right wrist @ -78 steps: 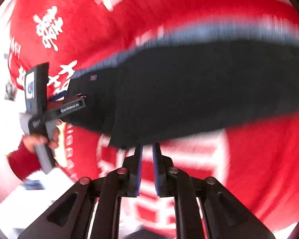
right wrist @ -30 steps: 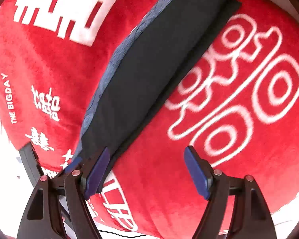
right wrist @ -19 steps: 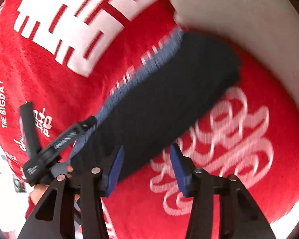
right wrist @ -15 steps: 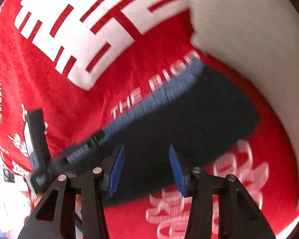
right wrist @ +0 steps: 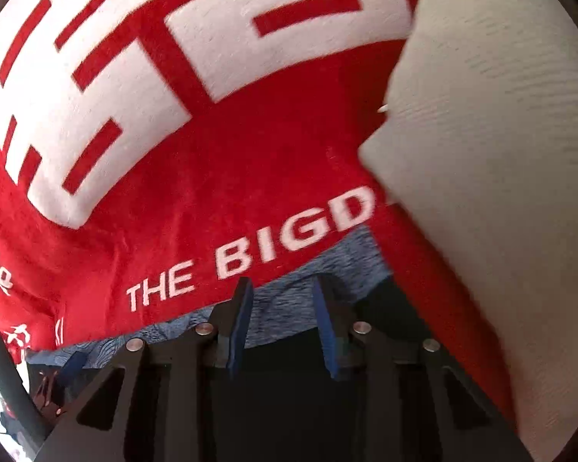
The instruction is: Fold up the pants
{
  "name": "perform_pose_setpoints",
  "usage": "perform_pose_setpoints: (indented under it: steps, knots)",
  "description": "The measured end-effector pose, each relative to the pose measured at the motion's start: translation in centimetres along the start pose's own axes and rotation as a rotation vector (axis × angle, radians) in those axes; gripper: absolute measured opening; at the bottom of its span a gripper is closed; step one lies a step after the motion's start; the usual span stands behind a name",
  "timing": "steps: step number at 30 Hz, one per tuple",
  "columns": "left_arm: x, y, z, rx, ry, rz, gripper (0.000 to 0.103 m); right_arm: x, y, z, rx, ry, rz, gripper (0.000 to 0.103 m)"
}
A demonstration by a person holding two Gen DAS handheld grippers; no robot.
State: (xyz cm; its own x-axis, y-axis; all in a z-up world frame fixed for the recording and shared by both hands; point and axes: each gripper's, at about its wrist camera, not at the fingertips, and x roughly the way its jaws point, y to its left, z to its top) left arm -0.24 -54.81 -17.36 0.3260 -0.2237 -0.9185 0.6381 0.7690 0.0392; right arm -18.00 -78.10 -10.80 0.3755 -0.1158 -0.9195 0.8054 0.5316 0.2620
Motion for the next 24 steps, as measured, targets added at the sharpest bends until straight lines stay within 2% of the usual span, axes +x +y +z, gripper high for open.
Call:
perform_pose_setpoints:
  steps: [2,6,9,12,16,19,24]
  knots:
    - [0.0,0.0,-0.6,0.001,-0.004,0.001,0.103,-2.0,0.0,-0.9,0.012,-0.010,0.025,0.039]
    - [0.1,0.0,-0.4,0.003,-0.003,-0.004,0.103,-4.5,0.3,-4.4,0.003,0.006,0.055,0.064]
    - [0.1,0.1,-0.6,0.007,-0.012,-0.011,0.103,-3.4,-0.2,-7.3,-0.001,0.068,0.038,0.065]
    - [0.1,0.2,-0.8,0.010,-0.015,-0.013,0.103,-3.7,-0.7,-8.9,0.011,0.004,0.056,0.065]
    - [0.2,0.5,-0.8,0.013,-0.018,-0.022,0.103,-3.6,-1.0,-8.5,0.009,0.020,0.036,0.065]
    - [0.2,0.7,-1.0,0.012,-0.017,-0.027,0.103,-3.3,-1.0,-8.2,0.024,0.035,0.064,0.070]
    - [0.3,0.7,-0.5,0.019,-0.003,-0.026,0.103,-3.3,-1.3,-8.1,0.033,0.037,0.086,0.072]
